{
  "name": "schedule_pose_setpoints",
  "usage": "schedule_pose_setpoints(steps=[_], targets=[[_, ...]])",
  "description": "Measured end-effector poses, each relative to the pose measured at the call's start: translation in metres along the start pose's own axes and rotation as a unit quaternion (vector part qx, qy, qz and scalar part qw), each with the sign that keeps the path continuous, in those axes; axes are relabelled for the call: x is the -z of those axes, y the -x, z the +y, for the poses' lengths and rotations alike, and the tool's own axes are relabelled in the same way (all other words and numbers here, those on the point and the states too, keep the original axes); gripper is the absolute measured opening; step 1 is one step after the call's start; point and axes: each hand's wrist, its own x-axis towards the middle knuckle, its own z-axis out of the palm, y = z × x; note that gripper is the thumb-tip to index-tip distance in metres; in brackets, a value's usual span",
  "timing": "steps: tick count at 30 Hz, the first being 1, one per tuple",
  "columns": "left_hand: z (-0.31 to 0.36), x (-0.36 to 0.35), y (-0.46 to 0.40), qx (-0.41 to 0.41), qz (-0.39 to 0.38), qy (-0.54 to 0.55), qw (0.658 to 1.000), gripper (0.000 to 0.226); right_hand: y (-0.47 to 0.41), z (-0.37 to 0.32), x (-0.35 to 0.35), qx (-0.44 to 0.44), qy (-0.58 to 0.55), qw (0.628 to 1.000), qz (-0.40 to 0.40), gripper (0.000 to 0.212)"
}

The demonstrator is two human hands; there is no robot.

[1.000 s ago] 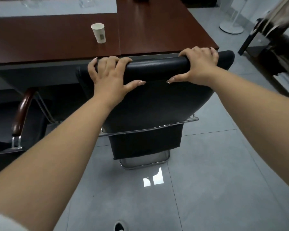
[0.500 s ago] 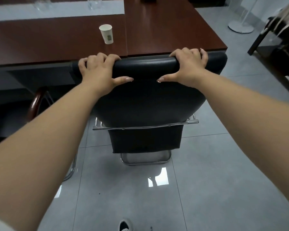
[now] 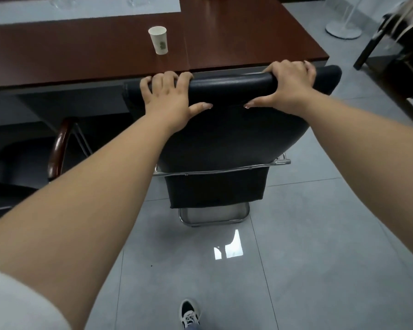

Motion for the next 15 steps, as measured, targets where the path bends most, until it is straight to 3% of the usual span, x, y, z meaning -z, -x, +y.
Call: schedule_pose_setpoints(steps=[6,10,13,15], targets=[[-0.004,-0.002,0.022,0.003,-0.002,0.031,1.0,0.074,0.027,-0.005,-0.005,0.01,-0.013,1.0,0.009,0.074],[-0.005,0.003,0.031,0.005,-0.031,0.089,0.996,0.067,0.045,-0.013,-0.004,-0.03,-0.115,0.993,-0.003,0.079],[0.005,0.013,0.031,0.02,-0.031,0.151,0.988,0.061,0.067,-0.007,0.002,-0.062,-0.234,0.97,0.035,0.062],[0.017,0.018,0.034,0.042,0.021,0.278,0.959,0.051,0.083,-0.006,0.005,-0.102,-0.311,0.941,0.086,0.047]])
